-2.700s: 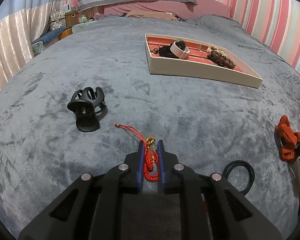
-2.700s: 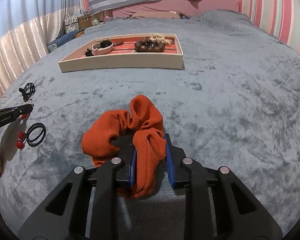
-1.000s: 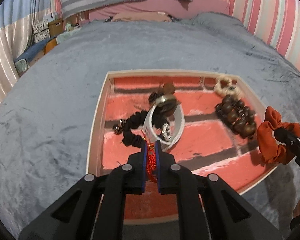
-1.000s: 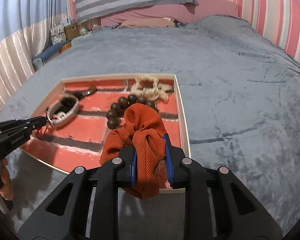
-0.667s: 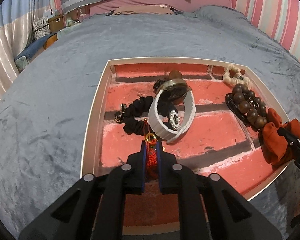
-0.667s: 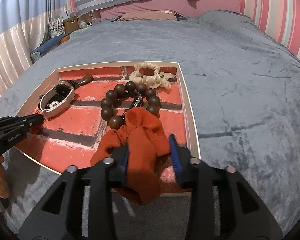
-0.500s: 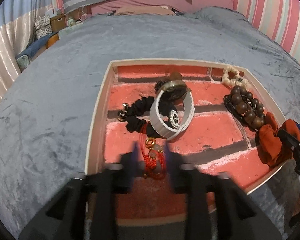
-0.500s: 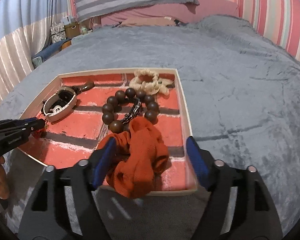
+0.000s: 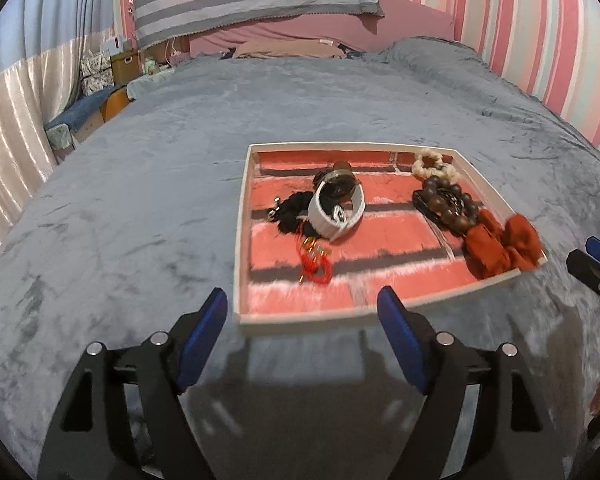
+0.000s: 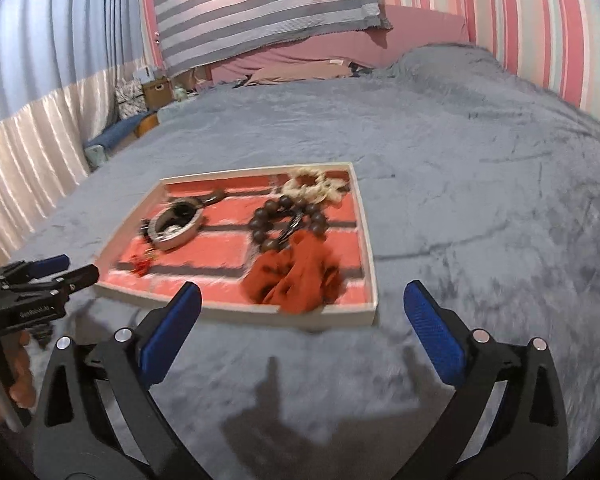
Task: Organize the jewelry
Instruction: 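Withdraw both tools toward the black claw clip and black hair tie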
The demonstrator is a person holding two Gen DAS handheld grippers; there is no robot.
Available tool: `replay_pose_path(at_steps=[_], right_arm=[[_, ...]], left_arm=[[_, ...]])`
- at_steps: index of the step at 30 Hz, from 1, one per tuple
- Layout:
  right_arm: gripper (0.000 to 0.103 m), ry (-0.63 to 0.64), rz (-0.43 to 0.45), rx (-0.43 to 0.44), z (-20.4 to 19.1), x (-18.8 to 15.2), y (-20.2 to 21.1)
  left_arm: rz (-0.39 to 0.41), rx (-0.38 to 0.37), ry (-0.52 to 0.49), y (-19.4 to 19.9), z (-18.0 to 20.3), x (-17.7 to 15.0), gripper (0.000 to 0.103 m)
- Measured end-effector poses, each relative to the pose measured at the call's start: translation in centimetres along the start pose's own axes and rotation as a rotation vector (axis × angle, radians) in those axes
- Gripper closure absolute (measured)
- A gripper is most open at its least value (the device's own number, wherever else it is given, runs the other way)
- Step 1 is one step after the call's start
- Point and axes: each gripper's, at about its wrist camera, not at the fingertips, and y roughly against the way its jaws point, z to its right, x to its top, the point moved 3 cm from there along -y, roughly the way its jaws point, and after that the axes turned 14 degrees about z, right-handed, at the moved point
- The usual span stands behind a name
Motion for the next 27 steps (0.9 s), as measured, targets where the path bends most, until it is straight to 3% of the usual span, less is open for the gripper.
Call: replay_pose_path(at_steps=[13,17,27], right_arm=[[0.004,-0.046,-0.001,0.103,-3.8,-4.1,7.9],[0.004,-0.043,-0.018,0.112,-5.6,-5.7,9.3],[0.004,0.076,-0.029,0.039,-10.1,-9.6,11.5]], left_arm=[[0.04,0.03,-0.013,10.1,-3.0,-5.3,0.026],[0.041,0.06,0.007,11.3,-4.7,-6.7,0.021],[0.036,0.08,0.047,11.2,-7.6,-8.7,0.02]])
